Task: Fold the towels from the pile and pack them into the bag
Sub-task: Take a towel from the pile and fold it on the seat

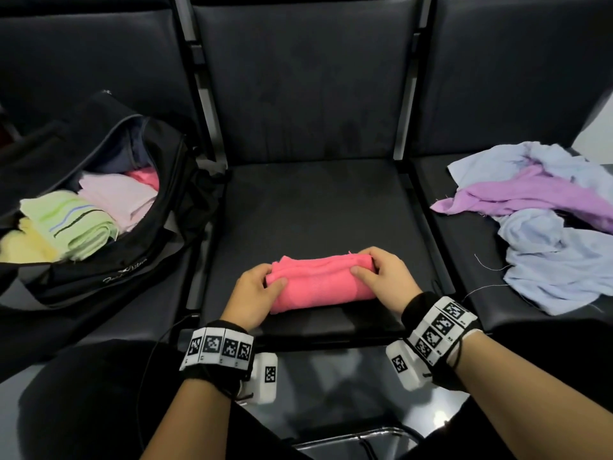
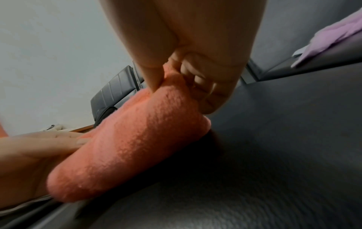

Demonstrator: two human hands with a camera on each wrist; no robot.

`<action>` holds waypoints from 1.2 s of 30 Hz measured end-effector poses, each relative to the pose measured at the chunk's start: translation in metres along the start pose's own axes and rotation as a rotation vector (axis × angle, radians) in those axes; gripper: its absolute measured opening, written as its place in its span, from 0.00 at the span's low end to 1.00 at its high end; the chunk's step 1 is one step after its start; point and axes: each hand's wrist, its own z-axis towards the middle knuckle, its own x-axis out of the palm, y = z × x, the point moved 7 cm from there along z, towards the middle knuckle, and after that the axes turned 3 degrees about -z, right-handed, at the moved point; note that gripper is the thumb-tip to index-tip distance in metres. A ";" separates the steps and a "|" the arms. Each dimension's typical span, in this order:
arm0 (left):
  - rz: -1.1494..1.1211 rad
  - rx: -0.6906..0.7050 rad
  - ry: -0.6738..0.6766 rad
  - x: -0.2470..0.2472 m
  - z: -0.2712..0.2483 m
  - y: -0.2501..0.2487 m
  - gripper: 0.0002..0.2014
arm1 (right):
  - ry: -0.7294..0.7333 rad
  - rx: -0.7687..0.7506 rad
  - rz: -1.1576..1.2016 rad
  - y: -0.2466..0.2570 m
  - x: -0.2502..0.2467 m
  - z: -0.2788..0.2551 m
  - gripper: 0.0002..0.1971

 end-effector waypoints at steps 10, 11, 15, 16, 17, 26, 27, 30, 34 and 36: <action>0.027 -0.144 -0.180 0.010 0.009 0.023 0.08 | 0.002 0.274 -0.166 -0.040 0.014 0.009 0.26; 0.038 -0.158 -0.188 0.011 0.009 0.026 0.09 | 0.027 0.281 -0.186 -0.042 0.016 0.011 0.30; 0.042 -0.192 -0.183 0.011 0.011 0.036 0.09 | 0.175 0.264 -0.282 -0.041 0.025 0.018 0.33; 0.030 -0.203 -0.175 0.011 0.011 0.038 0.09 | 0.194 0.256 -0.275 -0.039 0.026 0.019 0.30; 0.021 -0.219 -0.167 0.011 0.011 0.039 0.09 | 0.199 0.247 -0.260 -0.037 0.025 0.020 0.26; 0.025 -0.321 -0.119 0.010 0.000 0.038 0.16 | 0.167 0.152 0.006 -0.022 0.015 0.009 0.12; 0.047 -0.309 -0.106 0.006 0.000 0.034 0.21 | 0.169 0.107 0.037 -0.011 0.012 0.009 0.13; 0.028 -0.125 -0.007 0.001 0.002 0.000 0.40 | 0.151 -0.073 0.038 0.038 -0.002 0.013 0.15; -0.094 0.066 0.202 0.002 -0.005 -0.048 0.51 | 0.209 -0.353 -0.059 0.124 -0.010 0.011 0.18; -0.126 0.120 0.227 -0.002 -0.007 -0.060 0.46 | 0.282 -0.419 -0.129 0.154 -0.008 0.010 0.18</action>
